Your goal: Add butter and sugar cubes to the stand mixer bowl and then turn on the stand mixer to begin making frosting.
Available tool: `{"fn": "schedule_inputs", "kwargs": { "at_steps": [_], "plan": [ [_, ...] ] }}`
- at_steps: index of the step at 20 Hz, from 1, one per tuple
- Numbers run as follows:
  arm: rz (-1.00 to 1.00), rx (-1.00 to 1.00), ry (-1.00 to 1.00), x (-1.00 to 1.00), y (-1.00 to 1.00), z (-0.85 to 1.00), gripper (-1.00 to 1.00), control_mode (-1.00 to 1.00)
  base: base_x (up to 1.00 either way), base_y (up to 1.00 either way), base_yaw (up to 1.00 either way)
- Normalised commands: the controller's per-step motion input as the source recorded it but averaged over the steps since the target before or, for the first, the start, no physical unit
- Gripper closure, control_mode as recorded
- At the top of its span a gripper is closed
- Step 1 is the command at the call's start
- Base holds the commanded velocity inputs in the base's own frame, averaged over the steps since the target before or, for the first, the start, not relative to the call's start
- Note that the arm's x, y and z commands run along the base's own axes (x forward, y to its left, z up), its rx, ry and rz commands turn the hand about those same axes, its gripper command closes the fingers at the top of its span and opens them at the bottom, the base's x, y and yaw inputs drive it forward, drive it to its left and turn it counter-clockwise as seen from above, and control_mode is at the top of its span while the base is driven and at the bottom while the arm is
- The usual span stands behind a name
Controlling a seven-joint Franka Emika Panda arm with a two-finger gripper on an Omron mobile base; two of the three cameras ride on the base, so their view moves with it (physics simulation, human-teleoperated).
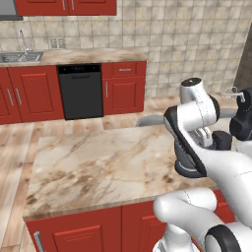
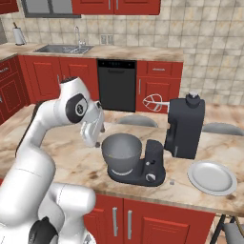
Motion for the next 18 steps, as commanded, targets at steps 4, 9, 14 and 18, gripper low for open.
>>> {"fn": "schedule_inputs", "kwargs": {
  "at_steps": [4, 9, 14, 18],
  "plan": [
    [-0.05, -0.01, -0.11, -0.84, -0.15, 0.06, -1.00, -1.00, 0.00, 0.00, 0.00],
    [-0.07, 0.00, -0.14, -0.96, -0.51, 0.00, -1.00, -1.00, 0.00, 0.00, 0.00],
    [-0.11, 0.04, -0.14, -0.99, -0.61, -0.14, -1.00, -1.00, 0.00, 0.00, 0.00],
    [-0.11, 0.08, -0.14, -0.84, -0.66, -0.23, -1.00, -1.00, 0.00, 0.00, 0.00]
  ]
}}
